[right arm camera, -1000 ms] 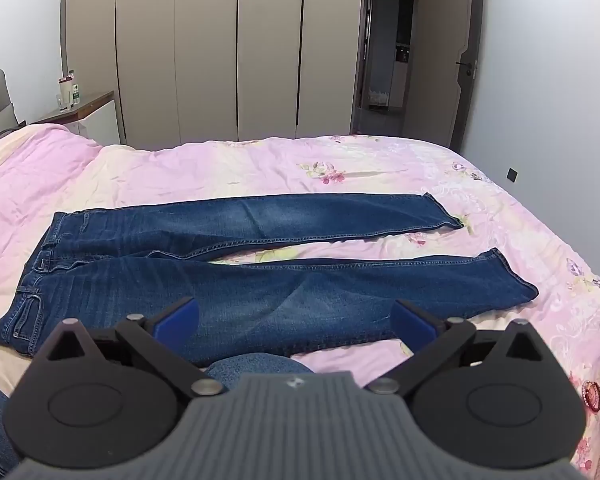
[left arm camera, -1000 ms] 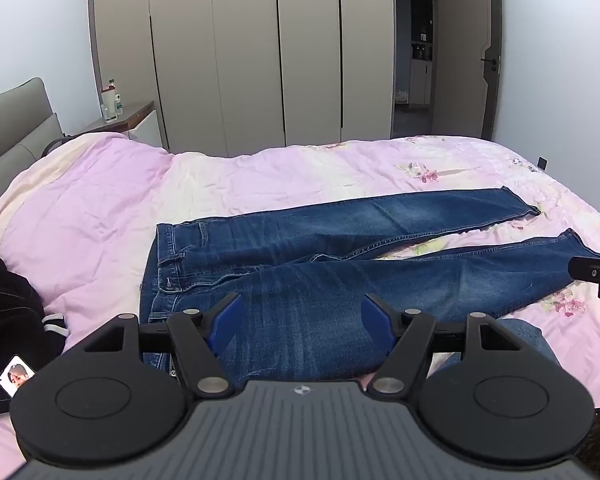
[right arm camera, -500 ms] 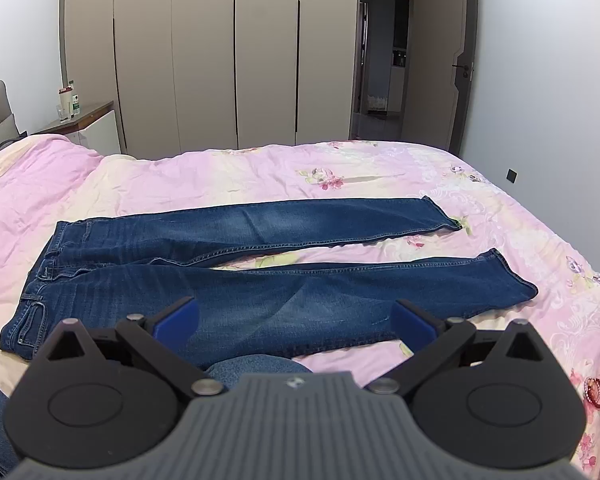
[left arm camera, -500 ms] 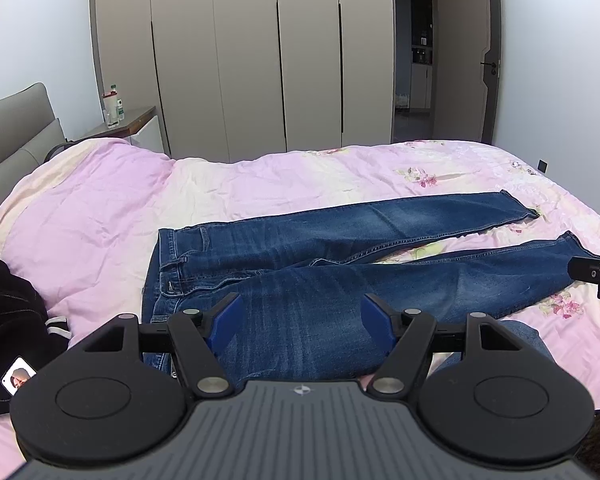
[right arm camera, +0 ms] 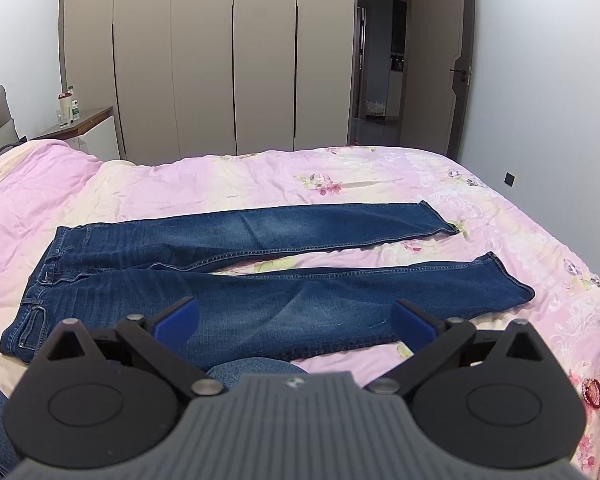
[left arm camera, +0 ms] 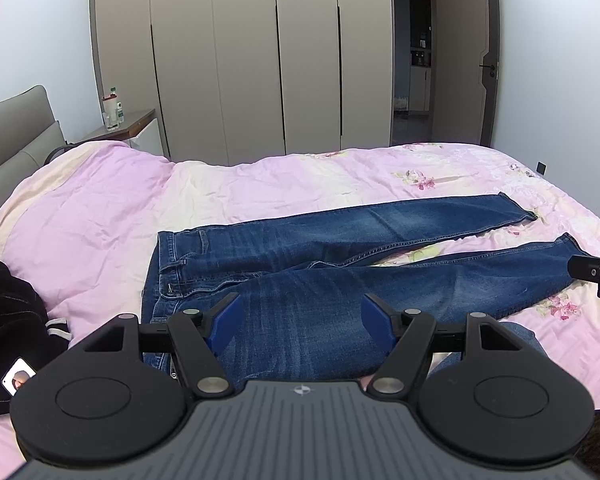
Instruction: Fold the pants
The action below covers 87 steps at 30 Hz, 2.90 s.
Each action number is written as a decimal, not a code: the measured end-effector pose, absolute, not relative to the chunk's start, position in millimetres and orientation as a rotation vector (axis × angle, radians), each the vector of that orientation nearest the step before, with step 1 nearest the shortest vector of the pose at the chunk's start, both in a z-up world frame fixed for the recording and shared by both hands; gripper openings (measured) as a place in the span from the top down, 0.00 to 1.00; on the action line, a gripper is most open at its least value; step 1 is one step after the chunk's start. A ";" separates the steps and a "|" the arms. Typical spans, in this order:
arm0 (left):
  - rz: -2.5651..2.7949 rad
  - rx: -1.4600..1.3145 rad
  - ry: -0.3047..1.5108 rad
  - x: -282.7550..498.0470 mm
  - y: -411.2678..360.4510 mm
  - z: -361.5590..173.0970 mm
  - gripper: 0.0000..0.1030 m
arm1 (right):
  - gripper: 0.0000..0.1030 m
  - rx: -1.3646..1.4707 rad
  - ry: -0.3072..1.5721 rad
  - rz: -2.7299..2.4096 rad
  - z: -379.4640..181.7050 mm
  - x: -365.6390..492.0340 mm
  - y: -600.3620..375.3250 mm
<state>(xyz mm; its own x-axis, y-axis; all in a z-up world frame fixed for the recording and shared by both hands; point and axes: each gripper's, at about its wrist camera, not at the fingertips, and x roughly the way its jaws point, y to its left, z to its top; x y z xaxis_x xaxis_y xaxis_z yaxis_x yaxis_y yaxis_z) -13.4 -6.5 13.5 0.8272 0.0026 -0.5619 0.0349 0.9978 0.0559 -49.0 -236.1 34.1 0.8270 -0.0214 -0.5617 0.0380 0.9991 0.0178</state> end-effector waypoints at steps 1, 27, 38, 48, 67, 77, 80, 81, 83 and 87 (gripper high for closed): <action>-0.017 0.064 0.596 -13.7 -6.6 13.8 0.23 | 0.05 0.029 0.595 -0.032 34.4 -49.2 -235.9; -0.022 0.061 0.592 -16.8 -9.2 16.0 0.23 | 0.05 0.023 0.577 -0.034 38.2 -54.0 -237.0; -0.026 0.059 0.591 -20.0 -10.6 16.4 0.23 | 0.05 0.025 0.580 -0.035 38.6 -54.9 -237.5; -0.025 0.058 0.603 -20.0 -10.3 15.2 0.23 | 0.05 0.031 0.585 -0.029 37.4 -54.8 -237.4; -0.217 0.316 0.749 29.8 -12.2 -29.9 0.25 | 0.05 -0.073 0.505 0.085 -2.9 -8.9 -290.3; -0.320 0.475 0.949 95.8 -12.5 -120.8 0.26 | 0.34 -0.234 0.689 0.127 -89.4 85.6 -335.5; -0.365 0.553 1.037 108.5 -18.9 -149.3 0.26 | 0.38 -0.267 0.783 0.135 -120.5 108.8 -345.7; -0.370 0.598 1.056 110.7 -22.5 -158.2 0.26 | 0.38 -0.291 0.810 0.140 -132.0 114.8 -348.4; -0.365 0.692 1.071 113.2 -30.4 -173.2 0.26 | 0.38 -0.332 0.863 0.128 -155.2 125.7 -356.4; -0.386 0.850 1.100 111.2 -44.1 -200.5 0.20 | 0.32 -0.367 0.931 0.103 -184.5 138.3 -379.7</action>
